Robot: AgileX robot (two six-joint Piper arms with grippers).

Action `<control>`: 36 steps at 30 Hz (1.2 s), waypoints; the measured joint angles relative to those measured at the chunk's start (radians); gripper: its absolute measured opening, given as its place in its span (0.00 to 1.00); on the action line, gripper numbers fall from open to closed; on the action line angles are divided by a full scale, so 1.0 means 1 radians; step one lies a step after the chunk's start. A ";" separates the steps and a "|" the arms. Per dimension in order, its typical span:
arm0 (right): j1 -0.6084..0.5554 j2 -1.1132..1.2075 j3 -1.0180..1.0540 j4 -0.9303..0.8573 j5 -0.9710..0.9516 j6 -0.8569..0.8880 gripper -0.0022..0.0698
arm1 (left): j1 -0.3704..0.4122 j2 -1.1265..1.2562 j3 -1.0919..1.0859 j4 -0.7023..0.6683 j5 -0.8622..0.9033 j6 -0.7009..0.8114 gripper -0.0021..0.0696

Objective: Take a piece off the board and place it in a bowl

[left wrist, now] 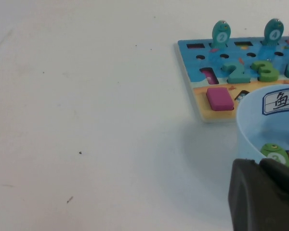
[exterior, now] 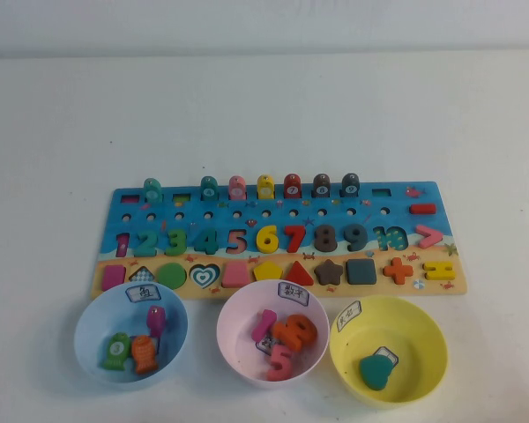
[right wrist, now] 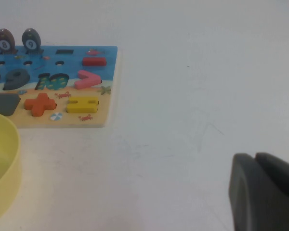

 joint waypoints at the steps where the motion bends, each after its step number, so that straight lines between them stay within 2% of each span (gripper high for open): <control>1: 0.000 0.000 0.000 0.000 0.000 0.000 0.01 | 0.000 0.000 0.000 0.003 -0.003 0.000 0.02; 6: 0.000 0.000 0.000 0.000 0.000 0.000 0.01 | 0.000 0.000 0.000 -0.035 -0.079 0.000 0.02; 8: 0.000 0.000 0.000 0.000 0.000 0.000 0.01 | 0.000 0.000 0.000 -0.121 -0.155 -0.020 0.02; 12: 0.000 0.000 0.000 0.000 0.000 0.000 0.01 | 0.000 0.000 0.000 -0.384 -0.315 -0.118 0.02; 14: 0.000 0.000 0.000 0.000 0.000 0.000 0.01 | 0.000 0.000 0.000 -0.436 -0.361 -0.127 0.02; 22: 0.000 0.000 0.000 0.000 0.000 0.000 0.01 | 0.000 0.000 0.000 -0.476 -0.413 -0.106 0.02; 24: 0.000 0.000 0.000 0.000 0.000 0.000 0.01 | 0.000 0.000 -0.006 -0.478 -0.383 -0.104 0.02; 28: 0.000 0.000 0.000 0.000 0.000 0.000 0.01 | 0.000 0.040 -0.137 -0.462 -0.215 -0.057 0.02; 36: 0.000 0.000 0.000 0.000 0.000 0.000 0.01 | 0.000 0.471 -0.554 -0.262 0.144 0.007 0.02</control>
